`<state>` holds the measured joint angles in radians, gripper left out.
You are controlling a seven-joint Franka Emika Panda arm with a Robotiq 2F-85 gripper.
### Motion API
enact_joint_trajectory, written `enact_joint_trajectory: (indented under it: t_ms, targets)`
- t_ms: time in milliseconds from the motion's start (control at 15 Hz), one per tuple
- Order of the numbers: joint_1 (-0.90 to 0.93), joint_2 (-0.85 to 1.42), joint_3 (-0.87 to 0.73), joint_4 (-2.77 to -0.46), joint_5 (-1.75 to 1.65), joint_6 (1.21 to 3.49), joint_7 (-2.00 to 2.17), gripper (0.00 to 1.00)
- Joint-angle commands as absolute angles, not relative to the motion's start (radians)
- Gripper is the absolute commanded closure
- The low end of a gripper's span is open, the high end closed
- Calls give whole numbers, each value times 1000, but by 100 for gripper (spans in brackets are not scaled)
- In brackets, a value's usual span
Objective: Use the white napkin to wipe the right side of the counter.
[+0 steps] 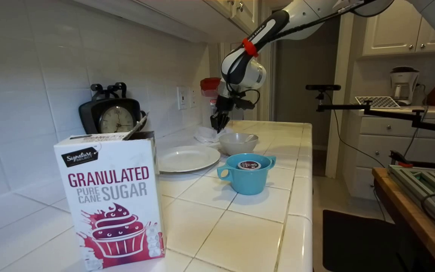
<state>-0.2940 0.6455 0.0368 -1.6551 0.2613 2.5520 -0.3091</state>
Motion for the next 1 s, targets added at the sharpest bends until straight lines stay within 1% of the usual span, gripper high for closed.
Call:
enact_joint_trajectory:
  t_ms: [0, 200, 600, 933]
  targets:
    - [-315, 662, 61, -1628, 228, 2477, -398, 100]
    - [-310, 659, 54, -1622, 208, 2452, -420, 100]
    - [-304, 544, -13, -1682, 171, 2242, -380, 100]
    - [-311, 482, -77, -1756, 164, 2191, -367, 100]
